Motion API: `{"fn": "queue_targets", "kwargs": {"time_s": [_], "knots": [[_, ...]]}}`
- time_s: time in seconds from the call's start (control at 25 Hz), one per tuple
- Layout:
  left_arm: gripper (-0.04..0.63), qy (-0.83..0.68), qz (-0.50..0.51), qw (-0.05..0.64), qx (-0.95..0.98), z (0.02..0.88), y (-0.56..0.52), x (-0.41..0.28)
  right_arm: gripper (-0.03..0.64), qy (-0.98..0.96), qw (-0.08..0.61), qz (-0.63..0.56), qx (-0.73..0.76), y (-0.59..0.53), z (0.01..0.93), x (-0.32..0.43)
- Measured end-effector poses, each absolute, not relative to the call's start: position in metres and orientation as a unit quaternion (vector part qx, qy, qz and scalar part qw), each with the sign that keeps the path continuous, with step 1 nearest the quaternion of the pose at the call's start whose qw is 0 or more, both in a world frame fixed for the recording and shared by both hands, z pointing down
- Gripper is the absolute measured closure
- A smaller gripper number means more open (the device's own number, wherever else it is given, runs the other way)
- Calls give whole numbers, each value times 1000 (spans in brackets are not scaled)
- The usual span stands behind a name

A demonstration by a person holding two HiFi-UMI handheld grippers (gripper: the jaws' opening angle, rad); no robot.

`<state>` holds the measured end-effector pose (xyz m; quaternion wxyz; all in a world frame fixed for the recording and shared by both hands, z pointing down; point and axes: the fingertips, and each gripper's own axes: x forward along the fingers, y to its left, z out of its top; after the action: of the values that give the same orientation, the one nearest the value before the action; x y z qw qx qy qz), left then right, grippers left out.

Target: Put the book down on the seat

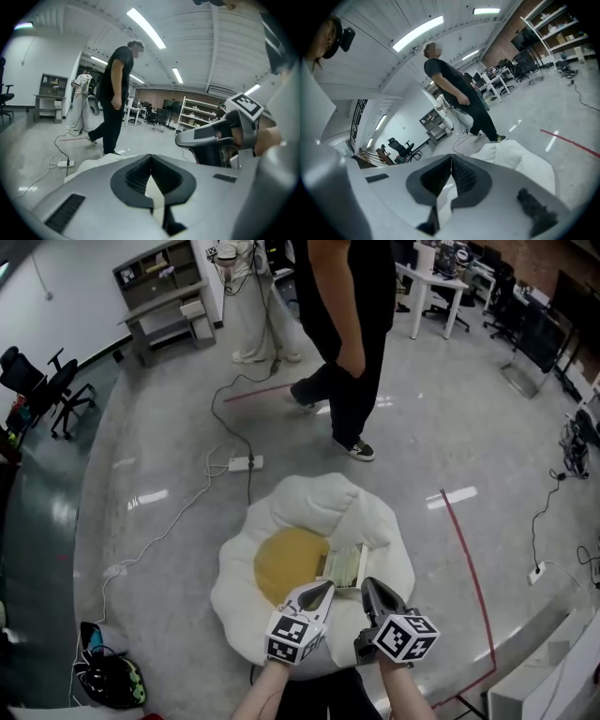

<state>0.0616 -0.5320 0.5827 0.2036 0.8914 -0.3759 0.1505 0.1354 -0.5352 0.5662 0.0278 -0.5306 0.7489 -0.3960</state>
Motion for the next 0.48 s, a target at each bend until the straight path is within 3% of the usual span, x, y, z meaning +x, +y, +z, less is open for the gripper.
{"fn": "queue_targets", "kwargs": {"time_s": [0.48], "knots": [[584, -402, 130, 183, 888, 485, -476, 49, 604, 779, 9, -350, -520, -477, 478, 129]]}}
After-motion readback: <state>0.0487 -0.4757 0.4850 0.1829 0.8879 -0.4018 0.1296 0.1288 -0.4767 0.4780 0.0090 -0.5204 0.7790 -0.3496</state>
